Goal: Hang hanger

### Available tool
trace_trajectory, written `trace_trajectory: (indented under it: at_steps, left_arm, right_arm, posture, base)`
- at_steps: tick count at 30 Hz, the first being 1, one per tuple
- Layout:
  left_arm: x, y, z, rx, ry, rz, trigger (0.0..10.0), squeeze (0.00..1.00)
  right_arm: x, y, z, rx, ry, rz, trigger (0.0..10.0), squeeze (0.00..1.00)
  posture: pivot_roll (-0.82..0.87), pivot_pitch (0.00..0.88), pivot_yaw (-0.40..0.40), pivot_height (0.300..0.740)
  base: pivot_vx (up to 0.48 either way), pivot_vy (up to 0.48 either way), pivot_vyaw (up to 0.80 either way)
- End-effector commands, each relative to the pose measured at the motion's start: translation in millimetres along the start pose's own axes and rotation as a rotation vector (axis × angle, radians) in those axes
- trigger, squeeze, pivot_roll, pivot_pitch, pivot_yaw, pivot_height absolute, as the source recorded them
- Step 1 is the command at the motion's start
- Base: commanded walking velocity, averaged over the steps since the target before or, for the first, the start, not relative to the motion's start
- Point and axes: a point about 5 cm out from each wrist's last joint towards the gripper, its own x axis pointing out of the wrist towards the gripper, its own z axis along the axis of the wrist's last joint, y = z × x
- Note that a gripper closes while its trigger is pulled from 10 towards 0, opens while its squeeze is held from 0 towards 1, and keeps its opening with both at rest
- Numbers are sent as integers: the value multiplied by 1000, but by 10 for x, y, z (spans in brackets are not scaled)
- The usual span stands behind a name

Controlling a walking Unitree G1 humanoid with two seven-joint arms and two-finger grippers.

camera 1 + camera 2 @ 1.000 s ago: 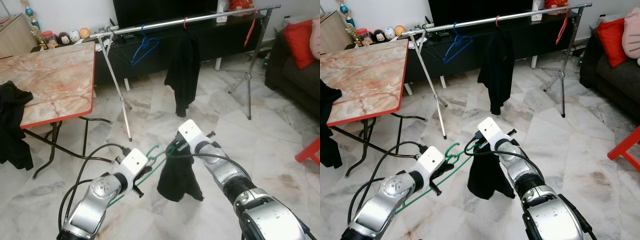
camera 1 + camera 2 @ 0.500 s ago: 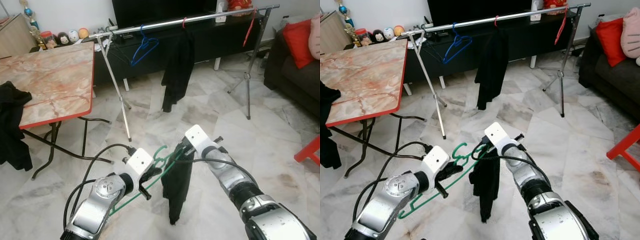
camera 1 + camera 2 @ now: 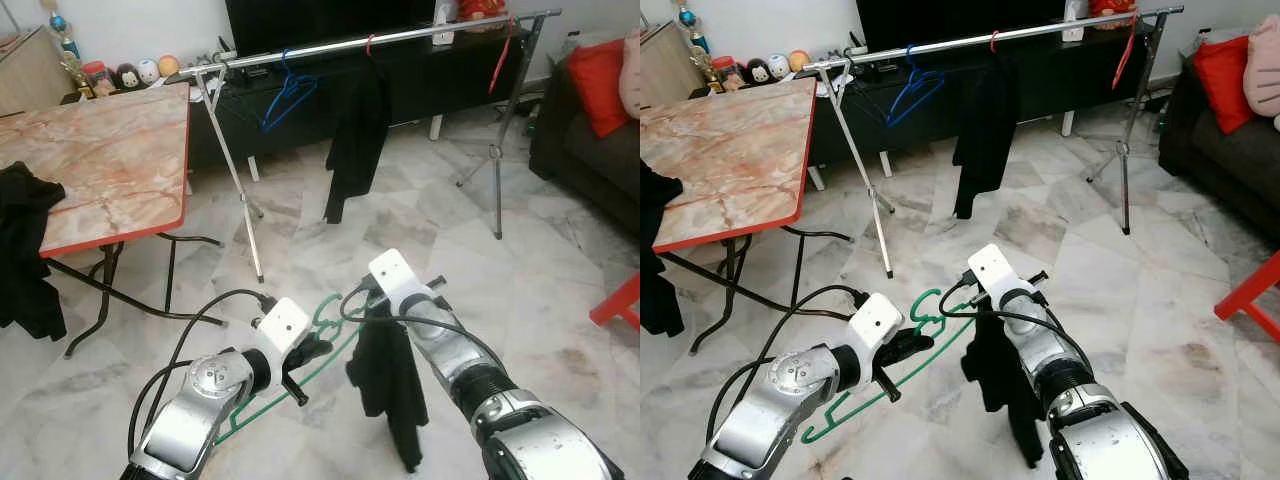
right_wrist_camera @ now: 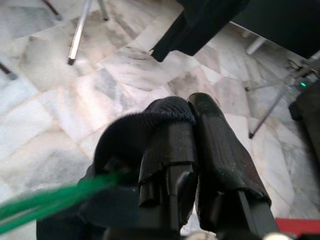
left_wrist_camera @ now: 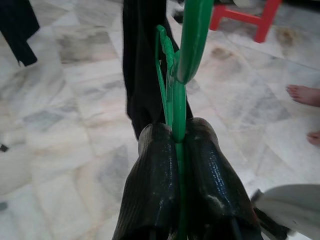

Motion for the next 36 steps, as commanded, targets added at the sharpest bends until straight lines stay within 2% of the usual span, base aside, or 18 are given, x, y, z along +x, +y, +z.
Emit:
trace_trajectory:
  at_steps: [1, 9, 20, 26, 32, 36]
  left_arm:
    - [-10, -45, 29, 3, -10, -32, 10000, 0]
    - [14, -84, 42, -3, -8, -49, 10000, 0]
    - [61, 48, 0, 60, 26, 98, 10000, 0]
    - [33, 166, 35, 54, -3, 181, 10000, 0]
    - [27, 183, 35, 57, -6, 191, 10000, 0]
    - [27, 180, 11, 55, -3, 211, 10000, 0]
  right_arm:
    - [30, -21, 164, 18, -48, -22, 10000, 0]
    - [36, -4, 171, 53, -40, -44, 10000, 0]
    - [37, 71, 248, 57, -72, 10, 10000, 0]
    - [28, 122, 243, 38, -77, 43, 10000, 0]
    - [22, 153, 244, 23, -81, 67, 10000, 0]
    - [12, 166, 280, -29, -97, 107, 10000, 0]
  posture:
    - [-86, 0, 98, 740]
    - [-83, 0, 98, 740]
    - [-80, 0, 98, 740]
    - [-86, 0, 99, 740]
    - [-86, 0, 99, 740]
    - [-90, 0, 96, 740]
  base:
    - [0, 0, 0]
    - [0, 0, 0]
    - [0, 0, 0]
    - [0, 0, 0]
    - [0, 0, 0]
    - [0, 0, 0]
